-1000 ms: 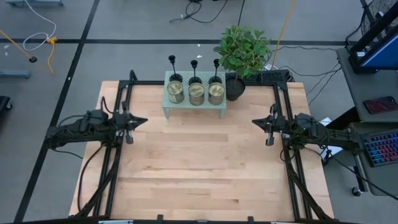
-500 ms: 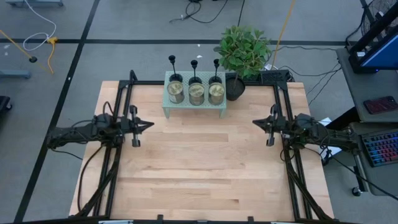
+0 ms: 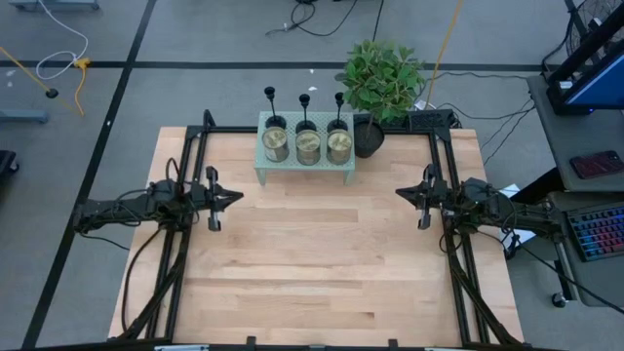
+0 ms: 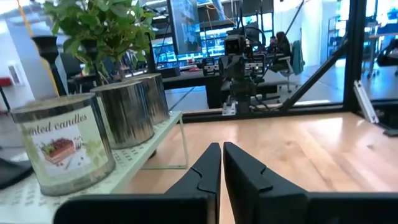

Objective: Pick & Place candle stick holders
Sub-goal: Return to Home Position

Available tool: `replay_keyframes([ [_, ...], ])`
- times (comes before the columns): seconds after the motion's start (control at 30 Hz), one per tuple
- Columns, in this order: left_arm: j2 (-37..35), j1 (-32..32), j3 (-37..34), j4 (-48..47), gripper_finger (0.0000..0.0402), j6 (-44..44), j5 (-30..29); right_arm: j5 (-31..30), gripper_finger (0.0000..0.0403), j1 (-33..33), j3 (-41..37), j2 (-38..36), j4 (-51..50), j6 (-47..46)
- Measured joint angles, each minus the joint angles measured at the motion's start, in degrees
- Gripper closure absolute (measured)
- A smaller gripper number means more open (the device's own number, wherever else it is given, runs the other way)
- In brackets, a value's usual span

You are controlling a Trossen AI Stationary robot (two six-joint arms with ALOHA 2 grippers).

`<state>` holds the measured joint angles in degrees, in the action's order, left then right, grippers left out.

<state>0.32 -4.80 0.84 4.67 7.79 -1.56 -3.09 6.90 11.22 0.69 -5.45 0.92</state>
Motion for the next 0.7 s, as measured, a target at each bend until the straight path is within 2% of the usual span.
replay_keyframes([
  [0.17,0.00,0.00,0.00,-0.03,0.0376,-2.34,-0.02,-0.02,0.0403,0.01,-0.11,0.00,0.28,-0.67],
  [0.53,0.04,0.00,0.00,-0.07,0.0376,-2.17,-0.03,0.13,0.0403,0.02,-7.23,0.03,11.85,0.02],
  [0.7,0.04,0.00,0.00,-0.10,0.0376,-2.13,-0.05,0.13,0.0403,0.00,-8.09,-0.02,10.73,-2.17],
])
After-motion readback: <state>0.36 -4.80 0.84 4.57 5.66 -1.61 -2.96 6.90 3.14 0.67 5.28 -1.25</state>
